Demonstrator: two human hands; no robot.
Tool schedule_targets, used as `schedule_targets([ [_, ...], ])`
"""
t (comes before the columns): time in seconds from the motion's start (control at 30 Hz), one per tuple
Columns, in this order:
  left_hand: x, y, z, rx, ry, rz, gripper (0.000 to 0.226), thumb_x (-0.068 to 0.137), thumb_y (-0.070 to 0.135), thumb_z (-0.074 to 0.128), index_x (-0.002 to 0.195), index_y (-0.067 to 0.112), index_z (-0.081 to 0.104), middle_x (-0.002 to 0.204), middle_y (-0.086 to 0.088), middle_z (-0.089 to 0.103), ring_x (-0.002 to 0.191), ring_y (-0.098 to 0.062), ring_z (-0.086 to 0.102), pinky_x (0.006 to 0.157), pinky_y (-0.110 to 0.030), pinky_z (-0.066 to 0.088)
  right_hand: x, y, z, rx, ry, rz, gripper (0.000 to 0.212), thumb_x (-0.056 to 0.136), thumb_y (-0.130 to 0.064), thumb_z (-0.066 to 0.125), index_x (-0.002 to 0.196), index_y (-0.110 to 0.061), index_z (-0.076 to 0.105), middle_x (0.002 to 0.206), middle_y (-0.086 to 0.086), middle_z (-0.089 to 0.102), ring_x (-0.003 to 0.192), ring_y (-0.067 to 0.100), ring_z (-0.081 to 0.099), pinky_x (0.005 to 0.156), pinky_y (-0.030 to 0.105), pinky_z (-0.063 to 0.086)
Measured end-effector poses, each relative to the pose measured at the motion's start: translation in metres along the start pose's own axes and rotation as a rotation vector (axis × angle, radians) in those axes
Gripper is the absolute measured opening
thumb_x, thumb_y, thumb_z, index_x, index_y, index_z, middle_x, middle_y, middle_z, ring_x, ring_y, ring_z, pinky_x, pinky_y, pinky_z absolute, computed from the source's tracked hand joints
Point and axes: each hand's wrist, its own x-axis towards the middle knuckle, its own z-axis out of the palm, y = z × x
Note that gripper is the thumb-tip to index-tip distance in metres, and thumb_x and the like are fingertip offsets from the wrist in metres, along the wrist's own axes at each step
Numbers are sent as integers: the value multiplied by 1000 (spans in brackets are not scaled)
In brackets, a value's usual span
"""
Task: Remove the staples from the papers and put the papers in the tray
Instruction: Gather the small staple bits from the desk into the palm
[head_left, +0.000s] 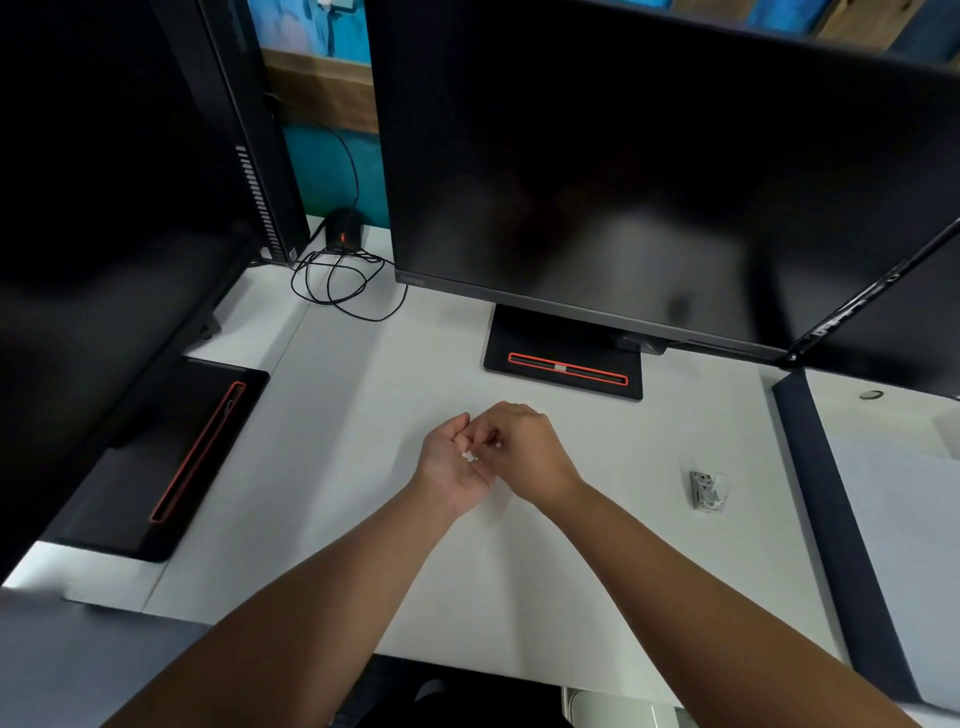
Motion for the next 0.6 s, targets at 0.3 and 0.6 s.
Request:
schedule_targets([
  [0.3,-14,-15,-11,8,-77,-11,44,100,19,31,100,-9,65,96,-25,72,81,-30,73,81,-36,53,-28,10,-19,84,163,78,18,86,-5,56,92,-16,68,93,-2,64,83,7,56,69,6,39],
  [0.6,-17,-15,-28,2,-136,-67,45,101,19,31,109,-11,62,115,-24,67,111,-34,62,96,-42,48,-67,67,-5,-204,122,204,23,83,6,48,93,1,68,91,16,65,87,32,60,75,30,46],
])
